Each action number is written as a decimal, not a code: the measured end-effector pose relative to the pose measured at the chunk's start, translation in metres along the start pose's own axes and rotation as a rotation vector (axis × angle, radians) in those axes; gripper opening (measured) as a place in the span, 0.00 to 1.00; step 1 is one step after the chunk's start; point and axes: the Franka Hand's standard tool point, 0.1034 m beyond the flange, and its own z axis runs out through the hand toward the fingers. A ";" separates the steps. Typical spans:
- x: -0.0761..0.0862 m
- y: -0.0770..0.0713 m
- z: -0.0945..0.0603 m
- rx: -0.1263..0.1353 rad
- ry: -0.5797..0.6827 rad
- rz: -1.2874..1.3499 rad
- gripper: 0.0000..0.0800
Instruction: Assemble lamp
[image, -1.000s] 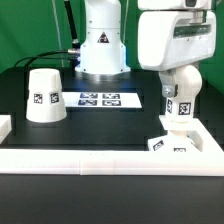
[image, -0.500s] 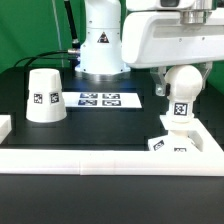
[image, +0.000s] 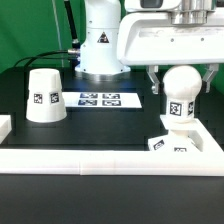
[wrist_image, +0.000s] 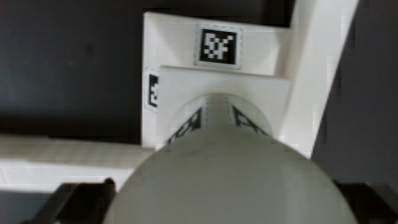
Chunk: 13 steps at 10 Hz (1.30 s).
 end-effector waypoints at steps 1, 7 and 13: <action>0.000 0.000 0.000 0.000 -0.001 0.090 0.72; -0.005 -0.005 0.000 -0.004 -0.047 0.663 0.72; -0.005 -0.005 0.000 0.016 -0.061 0.860 0.72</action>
Offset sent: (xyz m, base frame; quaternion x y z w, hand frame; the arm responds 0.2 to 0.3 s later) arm 0.0018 0.0025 -0.0005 -0.0148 -0.0301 0.2475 0.9683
